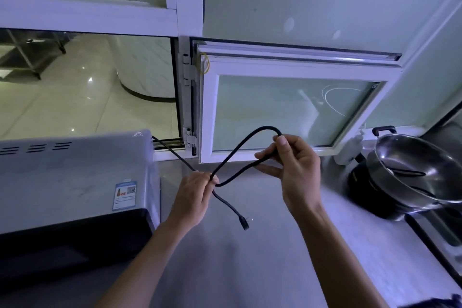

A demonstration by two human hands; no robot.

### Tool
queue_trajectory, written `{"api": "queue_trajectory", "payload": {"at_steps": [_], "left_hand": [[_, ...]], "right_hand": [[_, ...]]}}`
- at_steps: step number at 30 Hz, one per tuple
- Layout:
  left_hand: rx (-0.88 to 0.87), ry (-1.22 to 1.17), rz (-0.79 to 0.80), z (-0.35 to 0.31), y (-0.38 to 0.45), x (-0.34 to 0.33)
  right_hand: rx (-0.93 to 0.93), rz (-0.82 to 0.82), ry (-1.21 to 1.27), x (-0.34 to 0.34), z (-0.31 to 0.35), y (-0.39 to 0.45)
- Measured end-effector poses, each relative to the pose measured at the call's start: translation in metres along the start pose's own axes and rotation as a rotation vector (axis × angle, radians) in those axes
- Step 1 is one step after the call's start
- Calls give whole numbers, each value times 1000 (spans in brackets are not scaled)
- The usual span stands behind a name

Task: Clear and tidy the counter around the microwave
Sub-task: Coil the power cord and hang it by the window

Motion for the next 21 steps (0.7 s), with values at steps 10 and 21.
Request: {"api": "queue_trajectory", "payload": {"at_steps": [10,21], "left_hand": [[-212,218,274,20,-20,-5],[89,-22,180,-2,2,33]], "right_hand": [[-136,-62,95,18,-40,28],[-226,-126,208,34,-63,33]]}}
Point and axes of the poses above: each hand's wrist, its own y-axis towards the middle knuckle, its own x-axis out of the back of the hand, z = x × y, the point moved 1 cm from there along y, towards the middle knuckle, and after that the axes turned 12 degrees about -x, right-handed, at the moved point
